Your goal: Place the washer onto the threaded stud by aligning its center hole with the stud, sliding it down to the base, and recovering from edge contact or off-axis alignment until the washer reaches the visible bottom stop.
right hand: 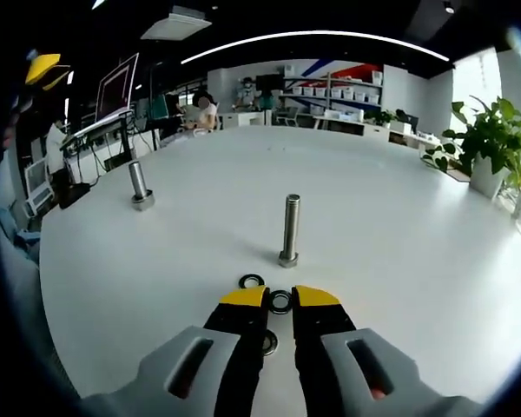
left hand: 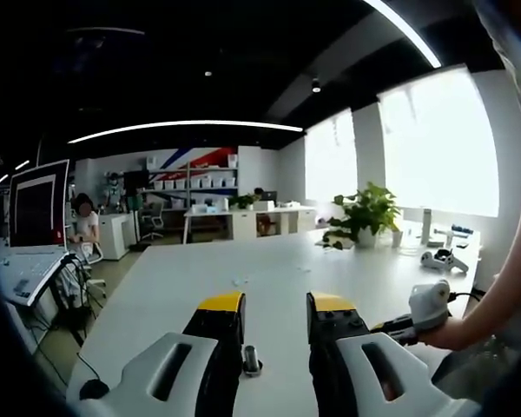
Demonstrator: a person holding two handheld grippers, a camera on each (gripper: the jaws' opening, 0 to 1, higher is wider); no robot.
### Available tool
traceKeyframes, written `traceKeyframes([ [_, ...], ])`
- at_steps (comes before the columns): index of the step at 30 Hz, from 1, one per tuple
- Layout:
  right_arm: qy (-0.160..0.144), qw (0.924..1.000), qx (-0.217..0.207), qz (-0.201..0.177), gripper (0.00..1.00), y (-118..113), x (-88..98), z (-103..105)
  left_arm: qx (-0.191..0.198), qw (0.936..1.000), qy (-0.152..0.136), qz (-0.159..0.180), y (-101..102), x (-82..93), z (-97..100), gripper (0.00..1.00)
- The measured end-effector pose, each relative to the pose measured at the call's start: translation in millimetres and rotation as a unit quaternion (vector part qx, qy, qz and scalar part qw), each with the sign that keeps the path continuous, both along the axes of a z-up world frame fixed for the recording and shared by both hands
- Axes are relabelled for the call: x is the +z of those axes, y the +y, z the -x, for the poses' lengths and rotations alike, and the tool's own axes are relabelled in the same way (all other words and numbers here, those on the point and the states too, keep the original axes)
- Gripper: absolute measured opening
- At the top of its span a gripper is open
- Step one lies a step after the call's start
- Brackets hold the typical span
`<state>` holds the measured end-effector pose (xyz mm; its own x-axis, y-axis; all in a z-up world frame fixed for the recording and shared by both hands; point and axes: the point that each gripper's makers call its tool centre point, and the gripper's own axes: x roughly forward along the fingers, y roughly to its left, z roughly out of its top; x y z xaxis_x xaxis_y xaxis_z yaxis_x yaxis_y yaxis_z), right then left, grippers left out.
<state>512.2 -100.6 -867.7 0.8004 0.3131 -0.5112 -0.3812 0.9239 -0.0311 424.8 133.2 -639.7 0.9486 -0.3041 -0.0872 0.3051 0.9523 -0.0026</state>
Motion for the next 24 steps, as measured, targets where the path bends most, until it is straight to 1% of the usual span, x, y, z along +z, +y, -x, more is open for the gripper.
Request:
traceKeyframes([
  [4, 0.000, 1.0000, 0.004, 0.006, 0.14, -0.7, -1.1, 0.5, -0.002, 1.0000, 0.000, 0.000, -1.3, -0.5, -0.2, 0.27],
  [8, 0.005, 1.0000, -0.007, -0.001, 0.18, -5.1, -1.6, 2.4, -0.003, 1.0000, -0.001, 0.002, -1.8, -0.1, -0.5, 0.27],
  [13, 0.012, 0.9999, -0.008, -0.004, 0.18, -6.0, -1.7, 5.7, -0.004, 1.0000, 0.000, 0.002, -2.8, -0.7, -0.4, 0.27],
  [18, 0.008, 1.0000, -0.005, -0.002, 0.15, -4.9, -2.7, 6.0, -0.005, 1.0000, 0.001, 0.001, -3.0, -1.4, 0.0, 0.26],
  [24, 0.006, 1.0000, -0.006, -0.002, 0.15, -4.7, -0.9, 6.0, -0.005, 1.0000, 0.003, 0.002, -2.7, -1.8, -0.1, 0.26],
])
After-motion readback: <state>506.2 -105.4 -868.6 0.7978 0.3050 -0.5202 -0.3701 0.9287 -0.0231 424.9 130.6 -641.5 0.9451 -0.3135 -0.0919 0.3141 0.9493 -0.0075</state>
